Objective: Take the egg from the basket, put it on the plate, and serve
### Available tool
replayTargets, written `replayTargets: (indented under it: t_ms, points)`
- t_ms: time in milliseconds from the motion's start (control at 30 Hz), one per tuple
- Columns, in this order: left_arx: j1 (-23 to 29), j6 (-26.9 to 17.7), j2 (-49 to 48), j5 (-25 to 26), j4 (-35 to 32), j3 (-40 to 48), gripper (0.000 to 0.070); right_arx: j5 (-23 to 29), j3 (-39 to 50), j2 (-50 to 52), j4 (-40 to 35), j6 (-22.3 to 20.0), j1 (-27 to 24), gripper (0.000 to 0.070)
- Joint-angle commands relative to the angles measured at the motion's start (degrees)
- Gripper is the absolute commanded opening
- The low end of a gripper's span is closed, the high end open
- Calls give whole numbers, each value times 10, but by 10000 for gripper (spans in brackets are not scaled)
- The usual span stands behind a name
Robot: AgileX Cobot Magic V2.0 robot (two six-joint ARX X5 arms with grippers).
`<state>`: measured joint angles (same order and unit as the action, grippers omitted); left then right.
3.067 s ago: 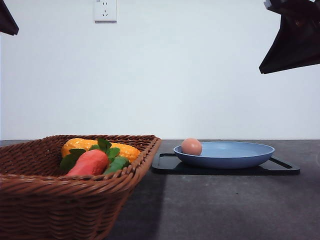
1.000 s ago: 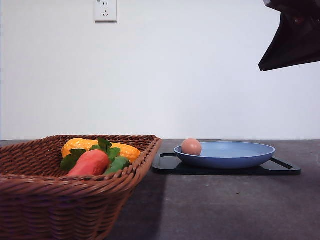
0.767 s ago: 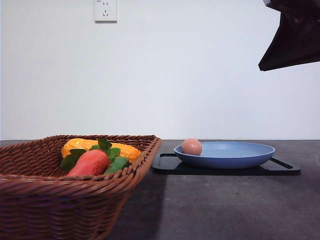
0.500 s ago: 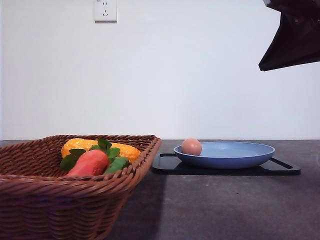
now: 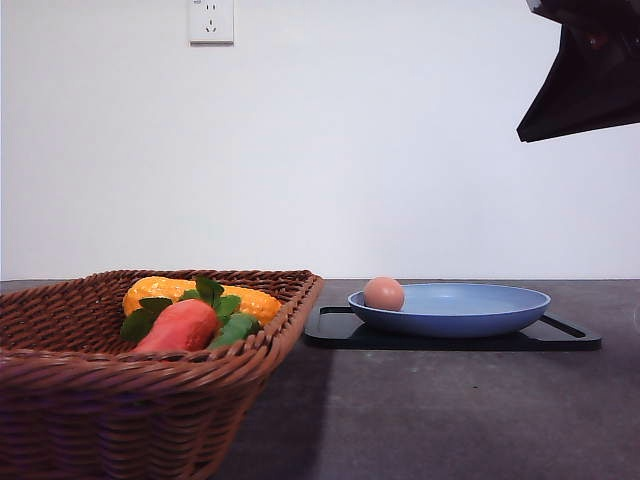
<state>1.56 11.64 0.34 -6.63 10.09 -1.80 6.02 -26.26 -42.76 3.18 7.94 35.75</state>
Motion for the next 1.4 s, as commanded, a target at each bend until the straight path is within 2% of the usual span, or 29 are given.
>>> replayTargets:
  t_ms: [0,133,300,400,433,600,733,867,1067,1233,1367]
  points:
    - [1,5,-2,2,8,14,0,1,-4,-2,-7,6,5,0]
    - [1,5,-2,2,8,14,0,2,-4,0,-6,-3,5,0]
    - [1,5,-2,2,8,14,0,71,5,75,-11,-103,-15,0]
    - [1,5,-2,2,8,14,0,77,40,122,-68,-148,-51,0]
    - [1,5,-2,2,8,14,0,74,57,141,-91,-151,-67,0]
    - [1,5,-2,2,8,14,0,73,147,244,-188,-115,-172,0]
    - [1,5,-2,2,8,14,0,68,188,305,-191,-77,-249,0]
    - [1,5,-2,2,8,14,0,18,213,341,-173,-71,-300,0]
    - [1,5,-2,2,8,14,0,-68,223,372,-96,-71,-342,0]
    - [1,5,-2,2,8,14,0,-106,227,389,-48,-74,-353,0]
    - [1,5,-2,2,8,14,0,-124,244,399,-44,-75,-357,0]
